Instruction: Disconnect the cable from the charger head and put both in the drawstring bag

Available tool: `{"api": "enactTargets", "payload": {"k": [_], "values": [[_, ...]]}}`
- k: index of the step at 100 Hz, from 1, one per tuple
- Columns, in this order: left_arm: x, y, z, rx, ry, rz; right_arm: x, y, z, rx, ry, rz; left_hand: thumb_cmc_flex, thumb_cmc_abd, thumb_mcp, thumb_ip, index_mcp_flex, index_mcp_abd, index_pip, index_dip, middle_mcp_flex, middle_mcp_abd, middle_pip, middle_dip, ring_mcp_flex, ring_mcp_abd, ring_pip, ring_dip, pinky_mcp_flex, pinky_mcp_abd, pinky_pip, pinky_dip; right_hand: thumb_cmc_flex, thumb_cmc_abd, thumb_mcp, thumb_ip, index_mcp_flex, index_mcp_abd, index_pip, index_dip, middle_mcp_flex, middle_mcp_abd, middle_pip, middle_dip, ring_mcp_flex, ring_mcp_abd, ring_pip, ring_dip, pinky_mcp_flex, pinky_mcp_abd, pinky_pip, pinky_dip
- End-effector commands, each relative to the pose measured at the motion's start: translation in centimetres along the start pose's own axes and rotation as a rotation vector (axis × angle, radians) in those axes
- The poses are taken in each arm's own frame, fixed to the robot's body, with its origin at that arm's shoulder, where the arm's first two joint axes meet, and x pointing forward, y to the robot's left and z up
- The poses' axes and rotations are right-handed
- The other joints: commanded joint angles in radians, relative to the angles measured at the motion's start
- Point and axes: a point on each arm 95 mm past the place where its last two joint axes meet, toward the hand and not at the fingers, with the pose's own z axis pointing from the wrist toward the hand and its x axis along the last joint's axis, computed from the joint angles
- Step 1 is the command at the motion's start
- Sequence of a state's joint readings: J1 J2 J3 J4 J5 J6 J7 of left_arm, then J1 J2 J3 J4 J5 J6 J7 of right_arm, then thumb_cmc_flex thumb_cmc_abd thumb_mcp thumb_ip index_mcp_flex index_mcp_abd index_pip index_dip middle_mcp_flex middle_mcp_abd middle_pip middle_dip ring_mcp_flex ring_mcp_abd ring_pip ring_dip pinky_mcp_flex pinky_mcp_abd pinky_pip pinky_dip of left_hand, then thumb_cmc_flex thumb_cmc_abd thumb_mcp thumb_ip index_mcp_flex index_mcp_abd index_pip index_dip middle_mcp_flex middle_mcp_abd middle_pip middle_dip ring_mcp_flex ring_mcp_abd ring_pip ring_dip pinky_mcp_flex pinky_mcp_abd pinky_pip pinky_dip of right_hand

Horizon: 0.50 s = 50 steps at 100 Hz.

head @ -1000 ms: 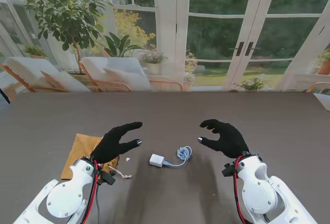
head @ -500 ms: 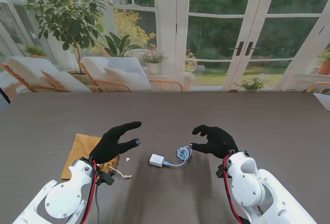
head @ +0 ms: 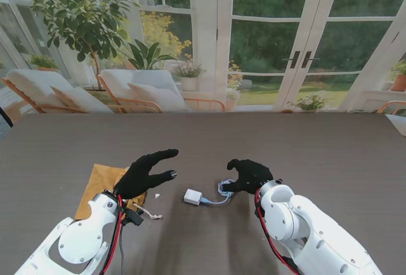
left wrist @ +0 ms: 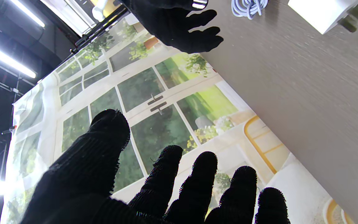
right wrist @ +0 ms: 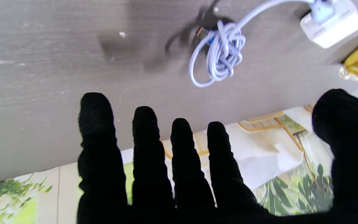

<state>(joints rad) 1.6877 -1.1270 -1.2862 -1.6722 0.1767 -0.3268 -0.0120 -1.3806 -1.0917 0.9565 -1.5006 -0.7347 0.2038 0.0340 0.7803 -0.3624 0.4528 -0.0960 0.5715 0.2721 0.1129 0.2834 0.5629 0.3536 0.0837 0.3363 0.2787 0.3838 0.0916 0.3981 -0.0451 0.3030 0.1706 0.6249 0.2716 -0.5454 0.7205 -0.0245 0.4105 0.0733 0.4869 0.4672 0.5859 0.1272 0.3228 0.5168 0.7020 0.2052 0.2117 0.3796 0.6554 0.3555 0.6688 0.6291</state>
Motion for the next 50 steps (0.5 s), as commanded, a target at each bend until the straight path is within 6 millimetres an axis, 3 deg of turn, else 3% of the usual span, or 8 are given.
{"api": "enactTargets", "payload": {"k": [1, 21, 50], "values": [[0.1, 0.2, -0.2, -0.012, -0.005, -0.004, 0.4, -0.5, 0.4, 0.035, -0.001, -0.025, 0.01, 0.033, -0.02, 0.019, -0.013, -0.002, -0.014, -0.007, -0.023, 0.0, -0.009, -0.008, -0.025, -0.019, -0.013, -0.006, -0.021, -0.047, -0.019, -0.003, -0.045, -0.042, 0.051, -0.012, -0.041, 0.036, 0.005, -0.008, -0.047, 0.034, 0.006, -0.011, -0.045, -0.015, -0.007, -0.012, -0.359, -0.027, -0.024, 0.035], [-0.2, 0.1, -0.4, -0.015, -0.022, -0.01, 1.0, -1.1, 1.2, 0.111, -0.031, -0.117, 0.013, 0.035, -0.019, 0.02, -0.015, -0.003, -0.015, -0.006, -0.024, 0.002, -0.009, -0.008, -0.024, -0.019, -0.012, -0.006, -0.02, -0.047, -0.019, -0.003, -0.037, -0.051, 0.054, -0.014, -0.061, 0.094, 0.042, -0.021, -0.043, 0.029, 0.07, 0.008, 0.038, -0.023, 0.093, 0.035, -0.278, -0.065, 0.092, 0.069], [0.2, 0.1, -0.9, -0.005, -0.024, -0.009, 1.0, -1.5, 2.0, 0.136, -0.063, -0.178, 0.013, 0.039, -0.023, 0.02, -0.006, 0.001, -0.012, -0.005, -0.019, 0.006, -0.007, -0.008, -0.022, -0.015, -0.012, -0.006, -0.025, -0.048, -0.02, -0.002, -0.034, -0.042, 0.051, -0.012, -0.091, 0.086, 0.077, -0.021, -0.041, 0.031, 0.095, 0.013, 0.04, -0.024, 0.138, 0.047, -0.281, -0.082, 0.188, 0.054]]}}
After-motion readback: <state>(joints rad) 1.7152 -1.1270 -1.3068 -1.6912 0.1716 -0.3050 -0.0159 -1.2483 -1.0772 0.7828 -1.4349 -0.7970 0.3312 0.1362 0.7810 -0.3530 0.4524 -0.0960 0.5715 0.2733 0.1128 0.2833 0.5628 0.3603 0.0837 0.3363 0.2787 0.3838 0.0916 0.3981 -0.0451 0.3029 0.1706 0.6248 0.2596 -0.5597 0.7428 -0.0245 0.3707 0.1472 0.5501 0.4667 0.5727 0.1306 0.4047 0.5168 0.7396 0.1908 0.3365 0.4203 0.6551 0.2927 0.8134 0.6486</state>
